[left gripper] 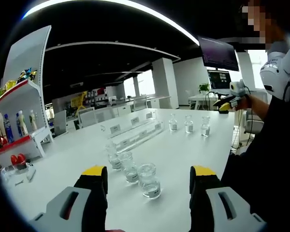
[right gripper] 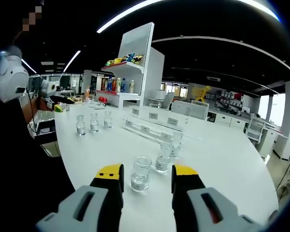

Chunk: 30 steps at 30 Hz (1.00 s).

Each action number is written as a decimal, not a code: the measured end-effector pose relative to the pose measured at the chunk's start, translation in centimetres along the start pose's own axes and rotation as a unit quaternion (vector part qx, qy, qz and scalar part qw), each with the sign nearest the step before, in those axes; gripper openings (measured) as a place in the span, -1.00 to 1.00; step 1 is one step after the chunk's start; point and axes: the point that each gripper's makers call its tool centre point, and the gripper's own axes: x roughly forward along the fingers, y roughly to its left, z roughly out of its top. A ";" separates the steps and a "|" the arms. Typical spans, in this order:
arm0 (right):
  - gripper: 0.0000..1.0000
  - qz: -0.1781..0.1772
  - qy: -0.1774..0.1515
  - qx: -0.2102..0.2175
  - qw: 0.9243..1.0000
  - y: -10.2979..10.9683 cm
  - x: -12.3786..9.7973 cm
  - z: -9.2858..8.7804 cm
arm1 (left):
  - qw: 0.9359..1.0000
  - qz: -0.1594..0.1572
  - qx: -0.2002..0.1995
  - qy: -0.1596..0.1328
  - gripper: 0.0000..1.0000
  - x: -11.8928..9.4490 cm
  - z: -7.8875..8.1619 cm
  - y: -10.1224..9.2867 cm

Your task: Identify the label on the chemical reagent bottle, grasp the chemical reagent bottle, and place it in the designated position on the reagent rack

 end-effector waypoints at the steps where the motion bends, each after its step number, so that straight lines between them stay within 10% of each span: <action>1: -0.22 0.000 0.001 0.000 1.000 0.0 0.0 0.0 | 1.000 0.000 0.000 0.000 0.38 0.0 0.0 0.0; 30: -0.24 0.016 0.018 0.011 1.000 0.4 2.6 -2.1 | 1.000 -0.002 -0.010 -0.003 0.38 0.1 -0.4 -0.3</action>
